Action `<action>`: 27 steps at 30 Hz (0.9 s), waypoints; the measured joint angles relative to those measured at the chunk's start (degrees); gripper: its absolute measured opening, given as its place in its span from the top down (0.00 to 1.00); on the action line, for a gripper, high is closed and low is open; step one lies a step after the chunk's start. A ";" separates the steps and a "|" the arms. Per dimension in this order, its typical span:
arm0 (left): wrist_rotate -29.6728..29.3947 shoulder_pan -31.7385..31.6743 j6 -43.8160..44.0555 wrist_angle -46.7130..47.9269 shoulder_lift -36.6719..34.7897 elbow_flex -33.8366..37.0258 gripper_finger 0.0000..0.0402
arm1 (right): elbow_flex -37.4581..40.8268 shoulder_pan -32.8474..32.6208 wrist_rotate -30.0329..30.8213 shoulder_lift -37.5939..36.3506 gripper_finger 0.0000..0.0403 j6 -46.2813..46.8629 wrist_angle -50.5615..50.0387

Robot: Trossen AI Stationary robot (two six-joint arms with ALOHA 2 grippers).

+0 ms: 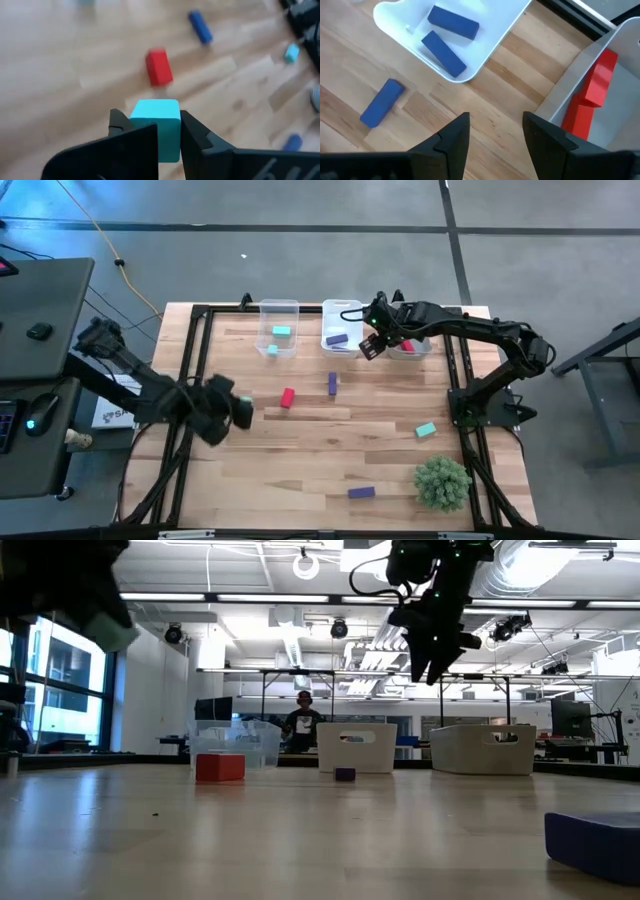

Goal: Sort & place blocks by color
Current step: Put the blue block into the transparent bin

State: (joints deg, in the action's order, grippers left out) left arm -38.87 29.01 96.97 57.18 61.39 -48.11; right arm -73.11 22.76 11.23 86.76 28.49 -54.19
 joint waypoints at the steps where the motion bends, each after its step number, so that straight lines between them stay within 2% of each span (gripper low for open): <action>1: -0.38 -1.83 -2.64 -0.03 -0.99 -0.01 1.00 | 0.01 0.00 0.28 0.00 0.57 0.01 0.20; 9: -0.83 -16.54 -22.78 -1.69 -7.17 -0.01 1.00 | 0.01 0.09 0.28 0.00 0.57 0.02 3.20; 16: -0.56 -28.43 -42.17 -9.86 -8.97 -0.01 1.00 | 0.01 0.11 0.27 0.00 0.57 -0.28 6.97; 21: 2.13 -37.08 -53.73 -16.58 -8.68 -0.01 1.00 | 0.01 0.11 1.21 0.00 0.57 -1.38 10.08; 27: 8.07 -47.12 -64.35 -21.73 -7.87 -0.03 1.00 | 0.01 0.11 1.21 0.00 0.57 -1.52 12.60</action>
State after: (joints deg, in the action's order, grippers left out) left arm -30.80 -18.12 32.62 35.45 53.52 -48.14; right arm -73.10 22.87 12.45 86.76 26.97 -41.60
